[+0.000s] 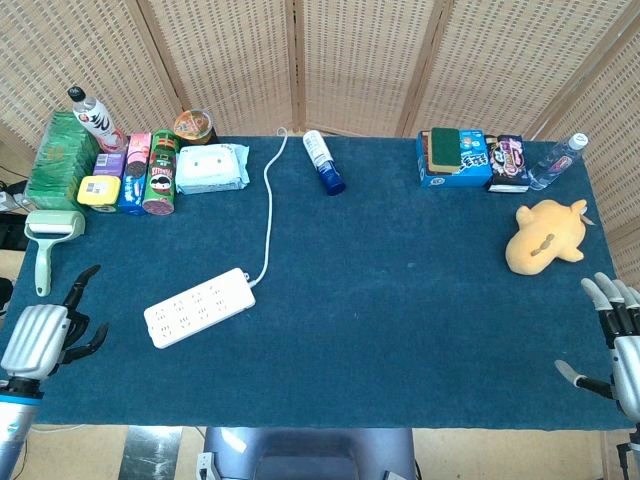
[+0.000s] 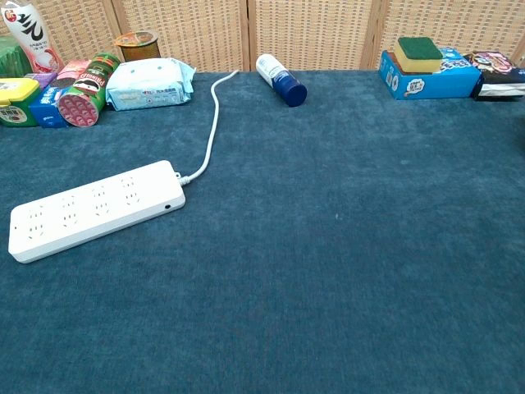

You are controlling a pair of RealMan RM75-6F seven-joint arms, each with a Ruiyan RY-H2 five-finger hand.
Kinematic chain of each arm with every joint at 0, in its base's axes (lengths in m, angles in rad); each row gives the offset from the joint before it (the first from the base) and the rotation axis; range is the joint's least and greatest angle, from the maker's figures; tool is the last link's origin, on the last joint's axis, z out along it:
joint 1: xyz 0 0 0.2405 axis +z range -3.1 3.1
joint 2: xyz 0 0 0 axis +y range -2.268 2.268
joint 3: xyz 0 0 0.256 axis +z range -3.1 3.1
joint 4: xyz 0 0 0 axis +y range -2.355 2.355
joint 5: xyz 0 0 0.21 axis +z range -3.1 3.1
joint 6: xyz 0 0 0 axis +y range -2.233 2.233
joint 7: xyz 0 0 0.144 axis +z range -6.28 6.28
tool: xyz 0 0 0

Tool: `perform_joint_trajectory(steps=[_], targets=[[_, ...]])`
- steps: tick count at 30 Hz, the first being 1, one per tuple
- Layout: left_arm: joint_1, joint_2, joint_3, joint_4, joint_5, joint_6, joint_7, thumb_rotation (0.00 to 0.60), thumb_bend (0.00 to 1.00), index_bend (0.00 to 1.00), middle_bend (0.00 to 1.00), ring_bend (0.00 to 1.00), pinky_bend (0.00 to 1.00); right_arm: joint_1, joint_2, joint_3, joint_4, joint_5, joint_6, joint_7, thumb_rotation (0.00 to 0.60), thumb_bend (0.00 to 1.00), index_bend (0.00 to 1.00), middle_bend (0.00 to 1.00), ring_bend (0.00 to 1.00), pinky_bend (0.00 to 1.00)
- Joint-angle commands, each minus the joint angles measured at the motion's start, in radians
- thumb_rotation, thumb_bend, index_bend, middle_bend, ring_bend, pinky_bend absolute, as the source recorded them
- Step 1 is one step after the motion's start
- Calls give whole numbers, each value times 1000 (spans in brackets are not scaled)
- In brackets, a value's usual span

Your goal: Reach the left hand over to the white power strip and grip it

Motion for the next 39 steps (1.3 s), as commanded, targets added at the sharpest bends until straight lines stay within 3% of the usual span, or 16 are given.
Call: perform_joint_trajectory(steps=[1,5,20,28,33,39], targets=[[-58,-59,-33,-30,-84,-80,54,600,616,150,1000,1000,1000,0,1,-1,-1,1,-2,0,600,0,31,12,0,0],[-91,-122,-44,-30,-152,-125,125,600,626,267,1000,1000,1000,2,2,-2,1,0,-6,4,600,0,31,12,0,0],[-249,-297,-121,-58,-398,-211,446,600,627,270,1000,1000,1000,12,0,1,10,18,-28,7,600,0,31,12,0,0],[-370,-385,-166,-74,-662,-220,655,600,623,270,1000,1000,1000,17,-1,2,11,31,-43,6,600,0,31,12,0,0],[-429,-437,-179,-49,-800,-205,735,600,622,270,1000,1000,1000,20,-1,1,12,31,-49,9,600,0,31,12,0,0],[-476,-480,-178,8,-893,-214,759,600,623,270,1000,1000,1000,22,0,0,13,30,-53,14,600,0,31,12,0,0]])
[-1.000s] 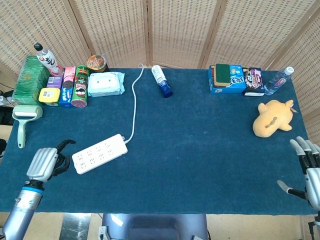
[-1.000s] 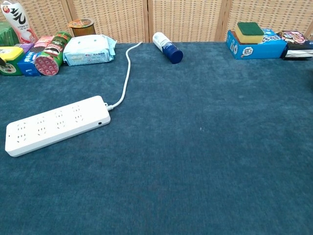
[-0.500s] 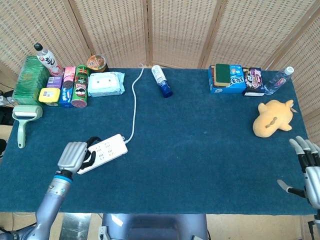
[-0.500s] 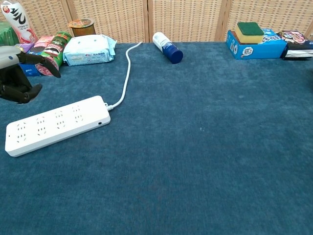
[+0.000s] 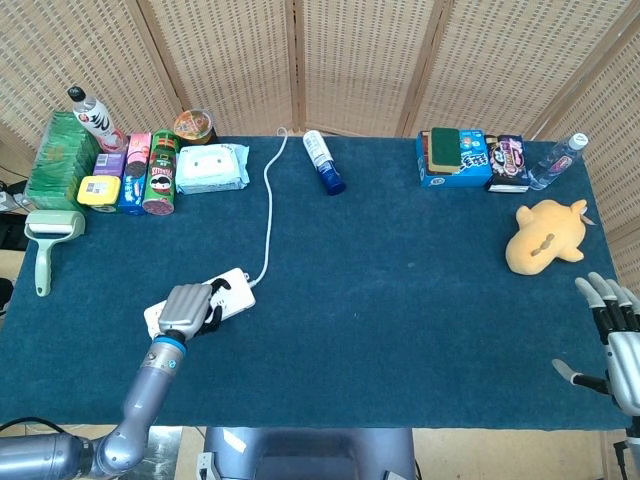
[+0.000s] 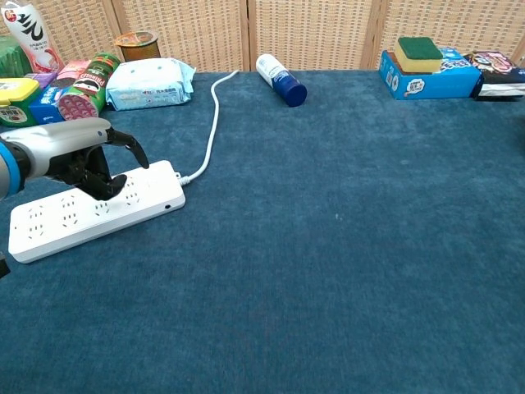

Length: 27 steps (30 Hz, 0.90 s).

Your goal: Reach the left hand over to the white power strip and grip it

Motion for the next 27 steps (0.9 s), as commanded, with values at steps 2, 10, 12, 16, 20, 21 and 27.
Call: perform_joint_trajectory(steps=[2,10,12,16,20,21,27], targets=[[-33,-32,-1,46,-46,-3,10,600,623,270,1000,1000,1000,1,1,1,2,4,-2,7,600,0,31,12,0,0],[-47,-38,17,75,-56,-8,-21,600,623,270,1000,1000,1000,3,1,1,5,4,-6,16,600,0,32,12,0,0],[-49,-40,21,82,-55,-11,-29,600,623,270,1000,1000,1000,3,1,0,5,4,-6,14,600,0,32,12,0,0],[-55,-44,28,95,-58,-20,-42,600,620,269,1000,1000,1000,3,1,0,4,5,-6,13,600,0,32,12,0,0],[-63,-46,33,101,-63,-22,-49,600,615,269,1000,1000,1000,3,1,1,4,7,-5,14,600,0,31,12,0,0],[-65,-46,34,101,-63,-23,-51,600,614,270,1000,1000,1000,3,1,1,5,6,-5,15,600,0,31,12,0,0],[-75,-53,46,107,-61,-18,-54,600,607,270,1000,1000,1000,3,2,2,6,7,-2,21,600,0,32,12,0,0]])
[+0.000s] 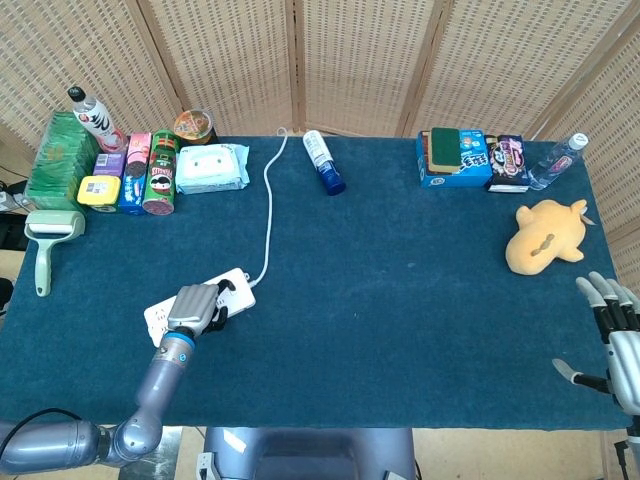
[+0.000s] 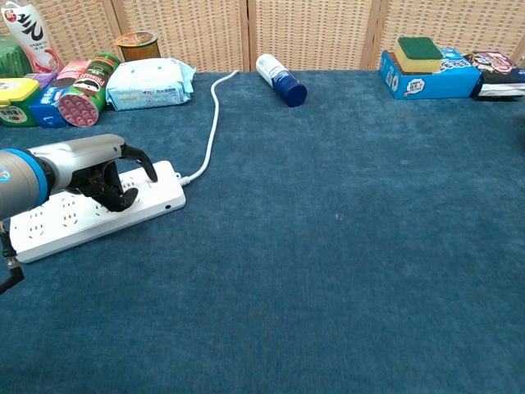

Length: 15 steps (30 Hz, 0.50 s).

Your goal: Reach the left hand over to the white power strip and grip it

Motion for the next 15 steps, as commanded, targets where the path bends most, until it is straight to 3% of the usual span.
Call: perform_joint_trajectory(steps=[1,15], targets=[[-4,-3,6,3,-4,1,1,600,607,270,1000,1000,1000,-1,1,1,0,0,2,3,600,0,31,12,0,0],[-11,-1,26,17,-30,6,-8,600,604,270,1000,1000,1000,-2,2,2,1,4,4,7,600,0,31,12,0,0]])
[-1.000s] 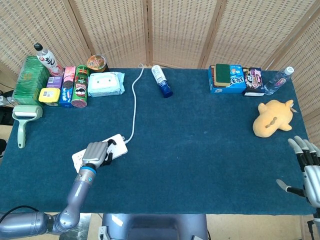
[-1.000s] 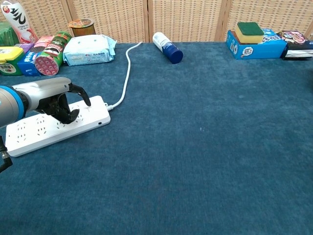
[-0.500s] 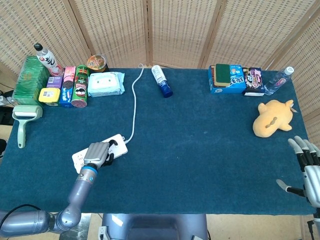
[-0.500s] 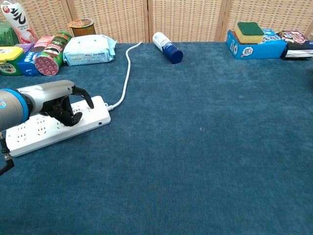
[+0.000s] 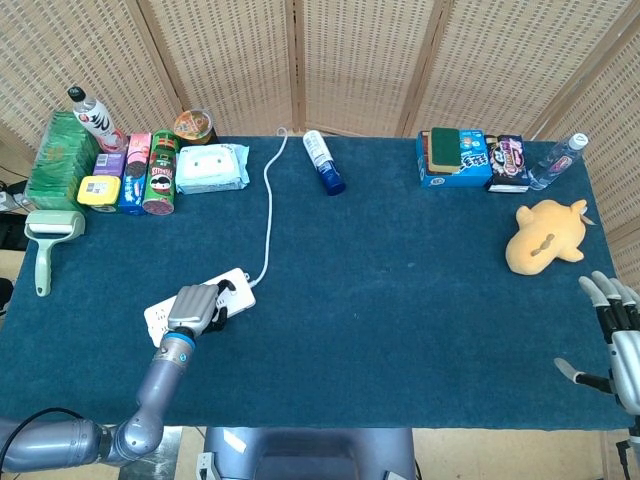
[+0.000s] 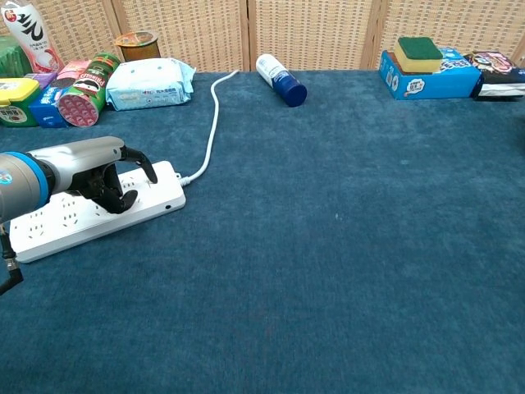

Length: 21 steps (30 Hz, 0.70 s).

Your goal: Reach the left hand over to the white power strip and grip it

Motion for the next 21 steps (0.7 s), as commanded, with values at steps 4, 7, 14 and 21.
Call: perform_joint_trajectory(steps=[4,7,14,21], targets=[[-5,4,3,-2,-7,5,3,600,604,270,1000,1000,1000,0,1,1,1,2,0,2,600,0,31,12,0,0],[-5,8,-4,-14,5,11,-12,600,601,269,1000,1000,1000,0,1,1,2,3,1,4,600,0,31,12,0,0],[34,76,-17,-127,141,66,-98,600,512,270,1000,1000,1000,0,1,1,3,2,0,6,600,0,31,12,0,0],[131,216,25,-254,408,149,-233,600,372,229,932,934,868,-2,2,1,0,1,4,5,600,0,32,12,0,0]])
